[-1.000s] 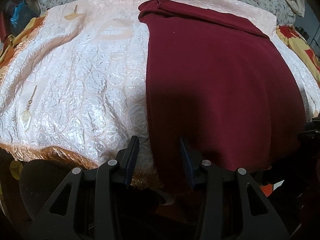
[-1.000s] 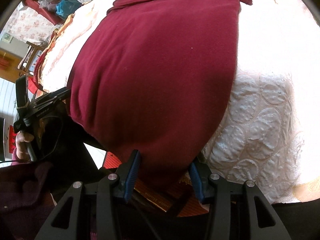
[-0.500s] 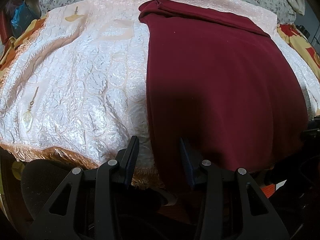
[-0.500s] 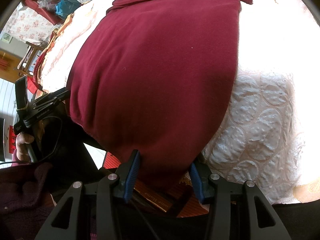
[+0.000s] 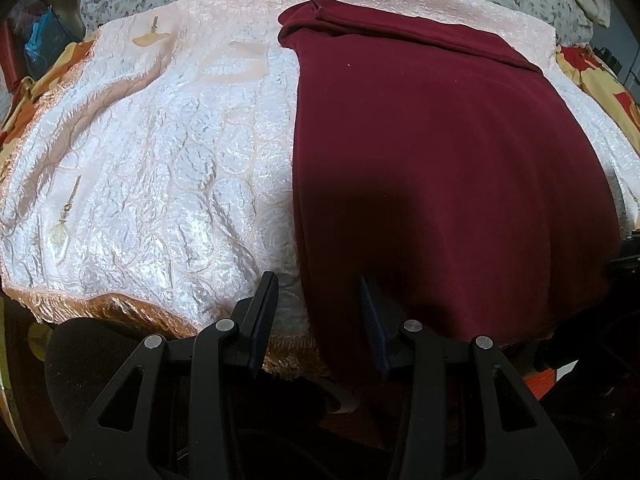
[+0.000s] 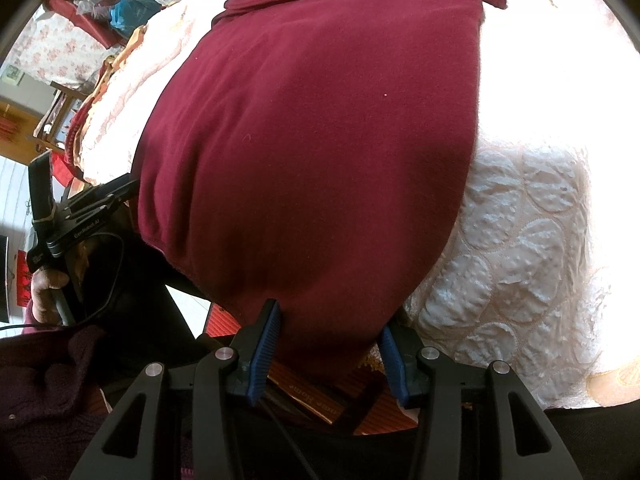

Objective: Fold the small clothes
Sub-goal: 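Press the folded sweater flat with both open grippers, then grasp the sweater hem with both grippers and fold it toward the collar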

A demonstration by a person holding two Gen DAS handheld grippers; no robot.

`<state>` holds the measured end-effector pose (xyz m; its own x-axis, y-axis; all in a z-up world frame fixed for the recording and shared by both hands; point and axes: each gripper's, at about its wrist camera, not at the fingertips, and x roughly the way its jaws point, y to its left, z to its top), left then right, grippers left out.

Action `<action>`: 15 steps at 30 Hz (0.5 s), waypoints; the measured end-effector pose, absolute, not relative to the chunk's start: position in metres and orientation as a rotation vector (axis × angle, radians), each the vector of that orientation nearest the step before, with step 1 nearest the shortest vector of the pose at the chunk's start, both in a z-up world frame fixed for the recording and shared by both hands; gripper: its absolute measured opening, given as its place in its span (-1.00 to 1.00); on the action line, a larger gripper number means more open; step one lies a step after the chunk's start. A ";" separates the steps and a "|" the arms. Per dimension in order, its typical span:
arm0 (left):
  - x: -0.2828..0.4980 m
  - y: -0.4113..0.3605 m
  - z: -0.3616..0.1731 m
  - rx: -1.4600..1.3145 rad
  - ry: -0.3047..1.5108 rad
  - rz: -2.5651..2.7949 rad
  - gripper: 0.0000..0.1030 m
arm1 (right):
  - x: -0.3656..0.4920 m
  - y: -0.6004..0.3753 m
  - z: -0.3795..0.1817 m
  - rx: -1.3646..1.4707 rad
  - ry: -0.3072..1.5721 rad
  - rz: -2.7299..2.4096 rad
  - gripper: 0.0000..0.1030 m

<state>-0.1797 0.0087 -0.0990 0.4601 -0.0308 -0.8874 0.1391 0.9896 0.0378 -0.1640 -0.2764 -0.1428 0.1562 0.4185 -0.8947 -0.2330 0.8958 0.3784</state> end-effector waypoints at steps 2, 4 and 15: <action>-0.180 0.013 -0.099 0.070 1.116 -0.139 -0.21 | -0.164 -0.276 -0.143 0.162 1.336 0.467 -0.11; -0.180 0.021 -0.099 0.003 1.155 -0.187 -0.21 | -0.165 -0.275 -0.142 0.160 1.335 0.466 -0.11; -0.172 0.008 -0.105 -0.005 1.223 -0.252 -0.20 | -0.165 -0.265 -0.134 0.148 1.289 0.564 -0.21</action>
